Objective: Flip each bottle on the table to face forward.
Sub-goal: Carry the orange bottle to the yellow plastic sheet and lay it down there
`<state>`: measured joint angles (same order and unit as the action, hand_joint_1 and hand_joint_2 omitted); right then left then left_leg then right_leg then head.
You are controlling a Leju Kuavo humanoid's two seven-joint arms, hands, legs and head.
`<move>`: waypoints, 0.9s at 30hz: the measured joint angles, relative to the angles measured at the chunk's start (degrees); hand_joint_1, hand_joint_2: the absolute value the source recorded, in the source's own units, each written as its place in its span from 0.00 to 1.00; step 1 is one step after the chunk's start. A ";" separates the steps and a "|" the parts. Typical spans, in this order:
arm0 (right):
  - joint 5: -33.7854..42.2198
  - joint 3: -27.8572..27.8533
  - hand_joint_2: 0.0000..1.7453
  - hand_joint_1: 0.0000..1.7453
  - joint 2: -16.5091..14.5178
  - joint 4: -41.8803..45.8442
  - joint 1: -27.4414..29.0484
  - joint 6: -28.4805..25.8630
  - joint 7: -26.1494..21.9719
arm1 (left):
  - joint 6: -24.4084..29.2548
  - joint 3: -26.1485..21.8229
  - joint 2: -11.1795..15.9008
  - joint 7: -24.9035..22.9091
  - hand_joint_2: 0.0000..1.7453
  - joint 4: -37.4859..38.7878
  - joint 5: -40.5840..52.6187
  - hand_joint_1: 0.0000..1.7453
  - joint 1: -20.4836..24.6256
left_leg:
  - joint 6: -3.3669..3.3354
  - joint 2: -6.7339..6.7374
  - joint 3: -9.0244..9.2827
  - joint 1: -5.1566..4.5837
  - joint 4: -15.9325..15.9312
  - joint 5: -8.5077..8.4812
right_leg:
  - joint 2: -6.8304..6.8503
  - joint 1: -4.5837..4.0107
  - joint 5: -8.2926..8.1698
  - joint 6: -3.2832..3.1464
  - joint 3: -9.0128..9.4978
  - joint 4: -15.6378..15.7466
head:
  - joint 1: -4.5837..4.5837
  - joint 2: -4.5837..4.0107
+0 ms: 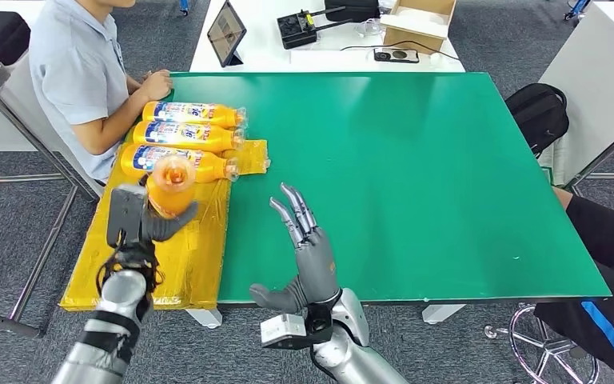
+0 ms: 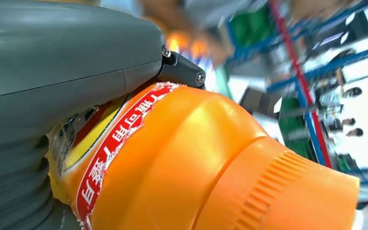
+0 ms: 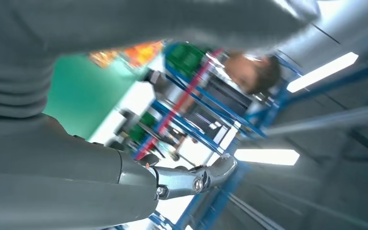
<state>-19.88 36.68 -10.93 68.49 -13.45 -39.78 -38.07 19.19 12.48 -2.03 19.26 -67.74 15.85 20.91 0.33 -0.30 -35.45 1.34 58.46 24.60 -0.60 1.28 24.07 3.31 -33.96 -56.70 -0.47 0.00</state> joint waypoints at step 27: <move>8.56 4.78 0.00 0.00 1.82 6.96 0.73 3.80 0.00 | -11.84 11.21 -0.80 -22.86 1.00 40.78 47.03 0.98 22.79 | -0.02 0.02 -0.01 -0.04 0.01 -0.01 | -0.03 0.04 -0.04 0.05 -0.03 0.00 | -0.02 0.00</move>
<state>-11.32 41.46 -9.11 75.45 -12.71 -35.98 -38.07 7.35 23.69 -2.83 -3.60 -26.96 62.89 43.70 0.31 -0.28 -35.47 1.29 58.47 24.59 -0.62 1.32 24.03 3.36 -33.99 -56.70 -0.48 0.00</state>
